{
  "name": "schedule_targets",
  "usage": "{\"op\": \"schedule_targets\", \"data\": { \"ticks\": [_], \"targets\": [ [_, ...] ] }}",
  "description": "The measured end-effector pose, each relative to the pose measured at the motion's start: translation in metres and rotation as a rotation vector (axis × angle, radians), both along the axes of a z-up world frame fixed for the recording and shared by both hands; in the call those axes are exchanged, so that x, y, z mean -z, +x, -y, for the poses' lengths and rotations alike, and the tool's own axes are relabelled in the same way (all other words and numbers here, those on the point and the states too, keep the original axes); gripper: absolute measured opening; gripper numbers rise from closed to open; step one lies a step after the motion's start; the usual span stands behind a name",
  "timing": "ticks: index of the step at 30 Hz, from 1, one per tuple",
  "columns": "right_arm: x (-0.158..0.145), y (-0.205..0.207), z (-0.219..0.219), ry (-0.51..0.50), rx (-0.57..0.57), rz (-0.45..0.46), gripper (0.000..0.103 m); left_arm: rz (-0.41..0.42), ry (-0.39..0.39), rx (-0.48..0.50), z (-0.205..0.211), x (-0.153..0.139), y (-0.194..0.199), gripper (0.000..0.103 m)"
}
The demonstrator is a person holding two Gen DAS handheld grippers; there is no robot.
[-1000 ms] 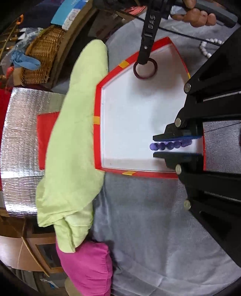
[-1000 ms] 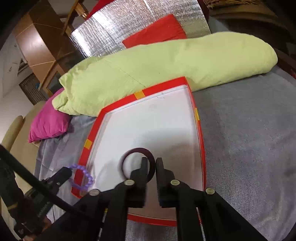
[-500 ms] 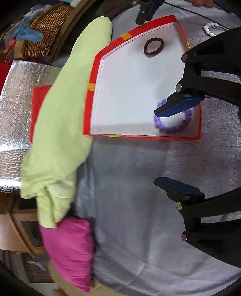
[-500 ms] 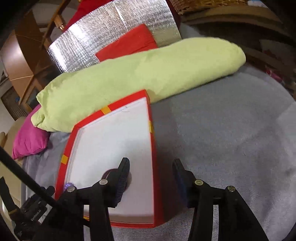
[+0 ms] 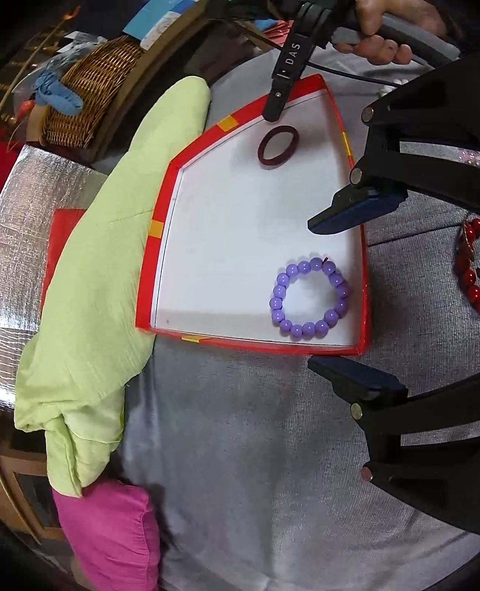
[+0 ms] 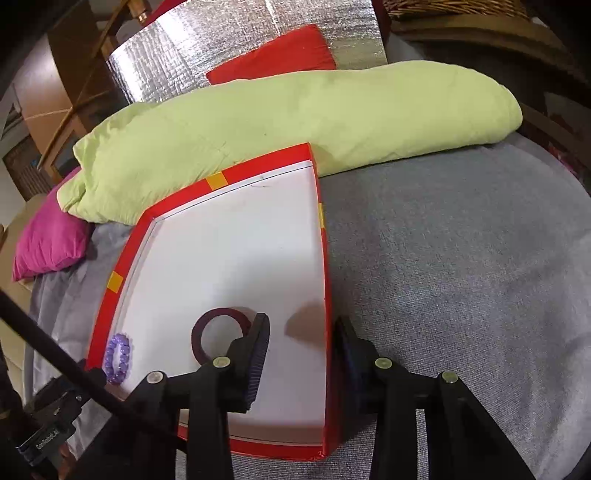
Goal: Organize jewelry
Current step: 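Lower both held bracelets into the red tray and open both tools, then grasp the silver bangle with the left tool while the right tool grasps the white pearl bracelet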
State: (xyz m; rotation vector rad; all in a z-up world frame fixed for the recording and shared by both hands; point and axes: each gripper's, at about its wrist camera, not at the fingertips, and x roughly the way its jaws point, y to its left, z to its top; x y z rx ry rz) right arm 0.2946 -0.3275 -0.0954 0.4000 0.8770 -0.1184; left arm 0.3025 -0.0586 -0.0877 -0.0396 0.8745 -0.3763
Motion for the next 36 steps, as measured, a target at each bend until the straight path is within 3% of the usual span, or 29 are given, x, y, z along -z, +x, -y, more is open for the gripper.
{"op": "schedule_targets", "data": {
  "ticks": [3,9,13,16,17,22,26,31,36],
  "targets": [
    [0.0,0.002,0.003,0.0,-0.005,0.006,0.039,-0.001,-0.018,-0.009,-0.001,-0.005,-0.004,0.068],
    [-0.003,-0.004,0.009,0.008,-0.026,0.017,0.04,0.014,0.032,0.0,0.004,-0.011,-0.015,0.069],
    [0.003,-0.008,0.012,0.054,-0.022,-0.02,0.039,-0.034,0.031,-0.033,-0.008,-0.011,-0.013,0.07],
    [-0.005,-0.018,0.018,0.057,-0.012,-0.002,0.039,-0.017,0.009,-0.057,-0.028,-0.023,-0.024,0.07],
    [-0.01,-0.024,0.021,0.066,-0.017,0.008,0.039,-0.04,0.017,-0.045,-0.034,-0.03,-0.031,0.07],
    [-0.025,-0.056,0.027,0.043,-0.043,0.014,0.044,0.073,0.125,0.027,-0.046,-0.048,-0.075,0.077],
    [-0.031,-0.083,0.036,0.039,-0.075,0.001,0.044,0.097,0.209,0.123,-0.042,-0.041,-0.103,0.078],
    [-0.036,-0.115,0.04,0.024,-0.114,0.007,0.059,0.107,0.281,0.236,-0.023,-0.03,-0.134,0.08],
    [-0.023,-0.131,0.025,0.007,-0.192,-0.046,0.059,0.086,0.304,0.284,-0.007,-0.02,-0.137,0.08]
  ]
}}
